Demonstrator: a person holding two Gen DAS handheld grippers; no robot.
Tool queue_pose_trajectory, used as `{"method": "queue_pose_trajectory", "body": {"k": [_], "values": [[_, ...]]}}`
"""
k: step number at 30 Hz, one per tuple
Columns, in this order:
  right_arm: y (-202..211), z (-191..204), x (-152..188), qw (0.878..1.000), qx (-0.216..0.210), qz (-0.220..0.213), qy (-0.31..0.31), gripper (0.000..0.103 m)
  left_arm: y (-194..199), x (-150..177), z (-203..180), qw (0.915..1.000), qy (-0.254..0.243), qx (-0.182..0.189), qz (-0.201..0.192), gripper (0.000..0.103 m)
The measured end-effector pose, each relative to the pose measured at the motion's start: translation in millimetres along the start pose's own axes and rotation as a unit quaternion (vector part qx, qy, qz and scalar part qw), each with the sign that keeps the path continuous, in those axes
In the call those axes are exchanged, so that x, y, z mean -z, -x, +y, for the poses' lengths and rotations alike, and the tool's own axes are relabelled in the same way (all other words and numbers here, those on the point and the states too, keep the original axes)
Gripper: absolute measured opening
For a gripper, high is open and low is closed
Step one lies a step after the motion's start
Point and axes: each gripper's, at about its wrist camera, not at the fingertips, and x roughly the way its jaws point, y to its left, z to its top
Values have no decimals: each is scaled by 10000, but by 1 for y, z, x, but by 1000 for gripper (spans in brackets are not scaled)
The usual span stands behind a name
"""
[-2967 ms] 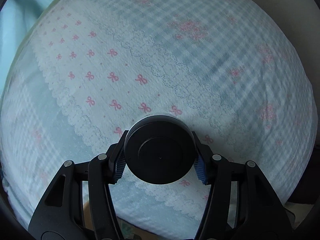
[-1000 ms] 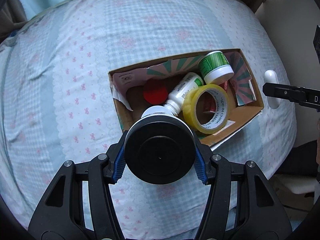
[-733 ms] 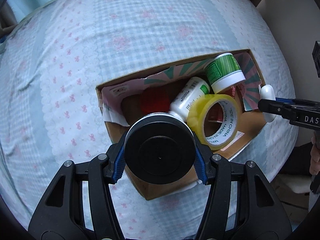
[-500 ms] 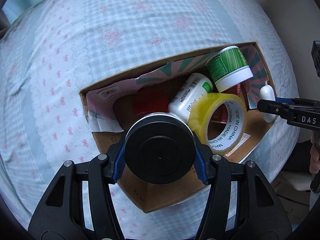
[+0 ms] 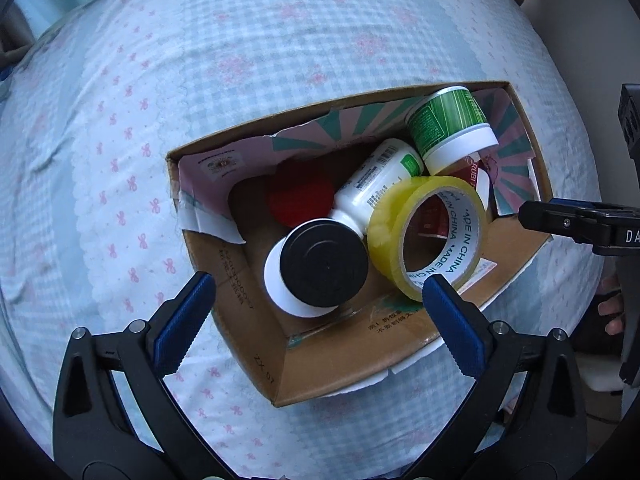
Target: Organize rigid objects
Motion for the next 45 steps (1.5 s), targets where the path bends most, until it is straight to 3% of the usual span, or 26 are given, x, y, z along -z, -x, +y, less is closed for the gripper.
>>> {"method": "queue_pose_trajectory", "body": {"k": [9, 21, 24, 27, 35, 38, 45], "values": [[36, 11, 31, 9981, 173, -446, 388, 99, 37, 24, -12, 9994, 82, -26, -346, 103], [120, 23, 77, 9903, 283, -1149, 733, 99, 138, 56, -48, 9902, 261, -211, -1358, 103], [153, 23, 92, 9849, 401, -1433, 884, 99, 183, 67, -68, 9811, 309, -332, -1883, 103], [193, 27, 109, 9717, 611, -1912, 1242, 99, 228, 80, -90, 9694, 455, -343, -2389, 103], [304, 11, 164, 9404, 692, -2947, 1551, 99, 327, 130, -165, 9294, 573, -580, -3600, 103], [341, 5, 185, 9230, 773, -3410, 1605, 99, 347, 148, -192, 9158, 503, -758, -3913, 103], [383, -8, 223, 8958, 731, -4056, 1667, 99, 366, 184, -232, 8952, 575, -924, -4321, 103]]}}
